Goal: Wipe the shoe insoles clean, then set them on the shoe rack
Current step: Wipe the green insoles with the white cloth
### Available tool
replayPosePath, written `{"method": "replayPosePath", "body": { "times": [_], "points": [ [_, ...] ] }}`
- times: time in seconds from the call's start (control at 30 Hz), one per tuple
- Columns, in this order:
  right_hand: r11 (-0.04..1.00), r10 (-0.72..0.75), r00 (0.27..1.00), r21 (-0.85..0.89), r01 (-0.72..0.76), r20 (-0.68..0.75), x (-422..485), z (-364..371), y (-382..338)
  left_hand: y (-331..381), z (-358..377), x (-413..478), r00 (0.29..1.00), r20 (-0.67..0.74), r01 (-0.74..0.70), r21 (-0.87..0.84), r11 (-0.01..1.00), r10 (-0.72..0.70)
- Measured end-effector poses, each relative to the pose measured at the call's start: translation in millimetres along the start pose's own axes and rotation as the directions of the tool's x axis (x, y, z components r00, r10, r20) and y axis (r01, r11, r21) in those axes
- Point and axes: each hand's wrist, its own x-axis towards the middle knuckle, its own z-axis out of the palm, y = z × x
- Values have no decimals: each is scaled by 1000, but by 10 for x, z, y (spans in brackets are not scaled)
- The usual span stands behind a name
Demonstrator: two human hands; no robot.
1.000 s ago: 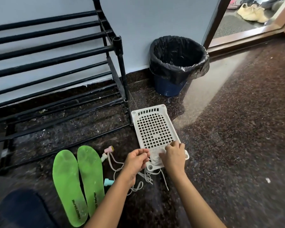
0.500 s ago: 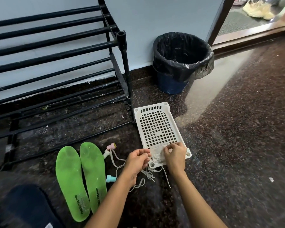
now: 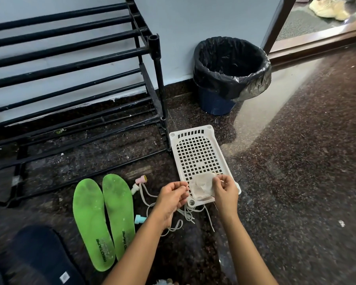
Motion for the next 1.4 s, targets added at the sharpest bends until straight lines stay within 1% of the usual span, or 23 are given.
{"method": "replayPosePath", "body": {
  "times": [0.07, 0.13, 0.17, 0.23, 0.33, 0.43, 0.5, 0.53, 0.6, 0.7, 0.77, 0.83, 0.93, 1.0, 1.1, 1.17, 1.2, 1.27, 1.33, 1.4],
  "points": [
    [985, 94, 995, 140, -97, 32, -15, -13, 3, 10, -11, -2, 1000, 10, 2, -46, 999, -1],
    [945, 164, 979, 267, -190, 119, -55, -10, -10, 26, -35, -4, 1000, 19, 6, -97, 995, -4],
    [929, 174, 971, 301, -216, 161, -79, 5, -29, 43, -51, -15, 1000, 29, 4, -117, 993, -1],
    [914, 172, 954, 321, -247, 244, -147, 70, -100, 77, -111, -32, 999, 49, 3, -144, 990, 4],
    [913, 172, 909, 285, -291, 379, -258, 198, -224, 104, -221, -40, 999, 48, 6, -163, 987, 2],
    [871, 211, 836, 291, -396, 507, -349, 343, -290, 98, -364, -59, 1000, 24, -4, -139, 990, 8],
    [832, 229, 775, 295, -470, 589, -400, 454, -328, 89, -494, -99, 998, 57, -9, -128, 992, 16],
    [835, 238, 755, 269, -481, 611, -428, 510, -337, 83, -577, -124, 997, 74, -5, -139, 990, 15],
    [870, 261, 744, 183, -457, 615, -469, 619, -321, 75, -734, -167, 996, 83, -8, -166, 986, 22],
    [920, 268, 753, 72, -385, 601, -575, 822, -292, 38, -992, -234, 997, 63, -21, -234, 972, 36],
    [928, 263, 749, 54, -369, 608, -646, 951, -311, 17, -1137, -280, 998, 55, -12, -292, 956, 29],
    [921, 263, 736, 65, -384, 624, -721, 1079, -346, 7, -1303, -330, 999, 47, 4, -339, 941, 12],
    [913, 259, 703, 70, -402, 663, -837, 1230, -381, -3, -1548, -393, 1000, 30, 15, -364, 931, -4],
    [901, 261, 671, 75, -427, 694, -927, 1323, -384, -28, -1690, -436, 1000, 28, 11, -418, 909, 1],
    [860, 267, 610, 101, -500, 746, -1058, 1462, -370, -84, -1829, -520, 999, 43, 19, -548, 836, 5],
    [846, 275, 572, 88, -526, 773, -1153, 1559, -350, -148, -1908, -562, 999, 52, 34, -614, 789, -2],
    [850, 279, 559, 70, -522, 781, -1203, 1604, -331, -185, -1948, -581, 999, 53, 37, -626, 779, -5],
    [865, 290, 545, 28, -500, 787, -1286, 1668, -300, -244, -2008, -605, 1000, 30, 20, -603, 797, -3],
    [881, 297, 543, -7, -472, 786, -1361, 1722, -257, -306, -2085, -613, 999, -41, -27, -535, 844, 6],
    [886, 306, 541, -26, -463, 783, -1425, 1768, -218, -358, -2169, -619, 993, -111, -79, -499, 863, 27]
  ]
}}
